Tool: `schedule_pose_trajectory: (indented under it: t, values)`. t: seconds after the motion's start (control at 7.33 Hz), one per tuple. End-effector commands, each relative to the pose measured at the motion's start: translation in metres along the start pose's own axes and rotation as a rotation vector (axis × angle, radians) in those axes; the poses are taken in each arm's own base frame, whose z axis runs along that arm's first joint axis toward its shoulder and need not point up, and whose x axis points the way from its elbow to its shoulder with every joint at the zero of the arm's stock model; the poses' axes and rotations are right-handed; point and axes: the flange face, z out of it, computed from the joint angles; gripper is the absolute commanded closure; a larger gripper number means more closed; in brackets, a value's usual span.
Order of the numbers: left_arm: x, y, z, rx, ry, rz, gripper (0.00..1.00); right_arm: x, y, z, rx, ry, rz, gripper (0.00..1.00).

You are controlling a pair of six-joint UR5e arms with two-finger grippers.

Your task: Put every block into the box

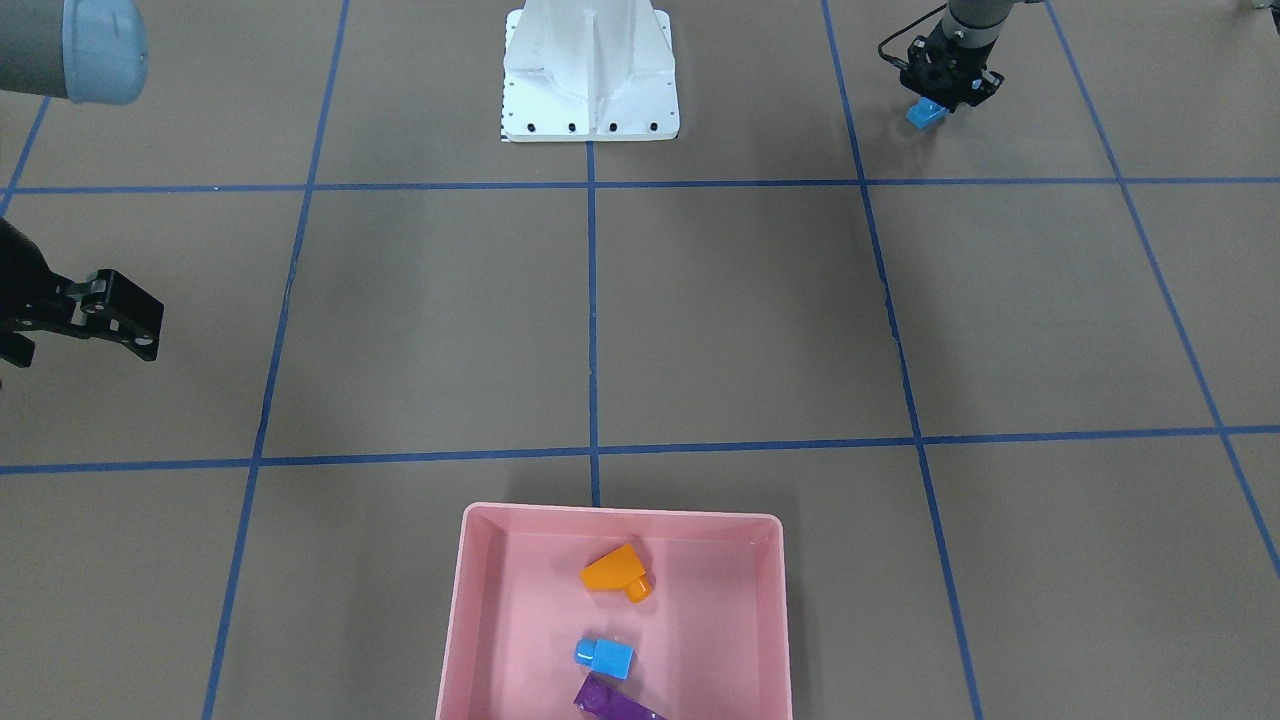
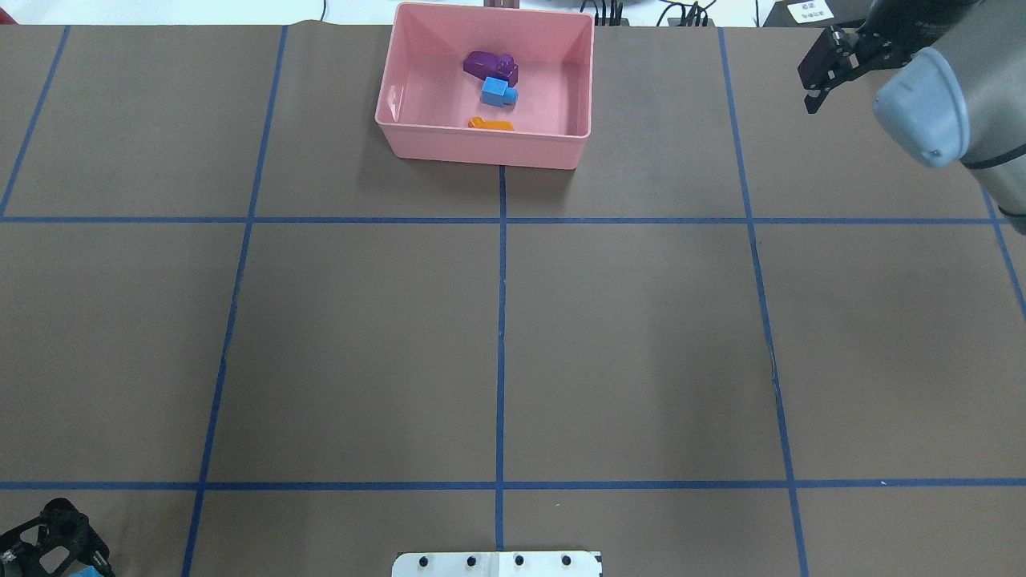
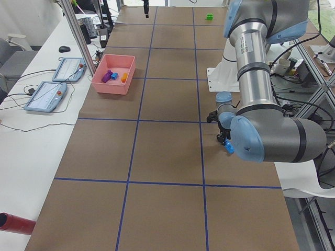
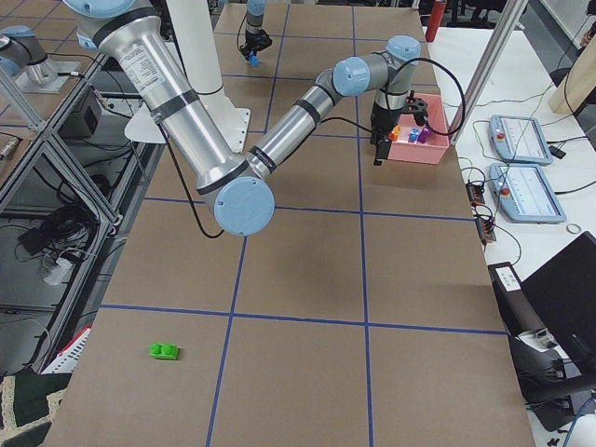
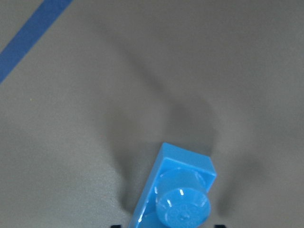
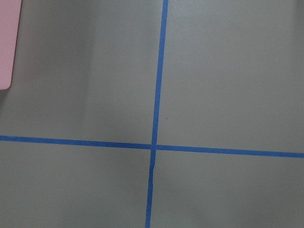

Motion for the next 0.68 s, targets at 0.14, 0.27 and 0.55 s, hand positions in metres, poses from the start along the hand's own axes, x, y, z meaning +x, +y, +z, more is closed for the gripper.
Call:
schedule_pose_trajectory:
  t: [0.14, 0.27, 0.55]
  values:
    - [0.008, -0.007, -0.047, 0.072, 0.038, -0.106, 1.0, 0.017, -0.003, -0.009, 0.013, 0.001, -0.011, 0.01]
    - [0.009, -0.014, -0.078, 0.115, 0.069, -0.132, 1.0, 0.041, 0.001, -0.007, 0.002, 0.013, -0.036, 0.01]
    - [-0.008, -0.039, -0.136, 0.135, 0.233, -0.249, 1.0, 0.114, 0.045, 0.004, -0.01, 0.03, -0.115, 0.01]
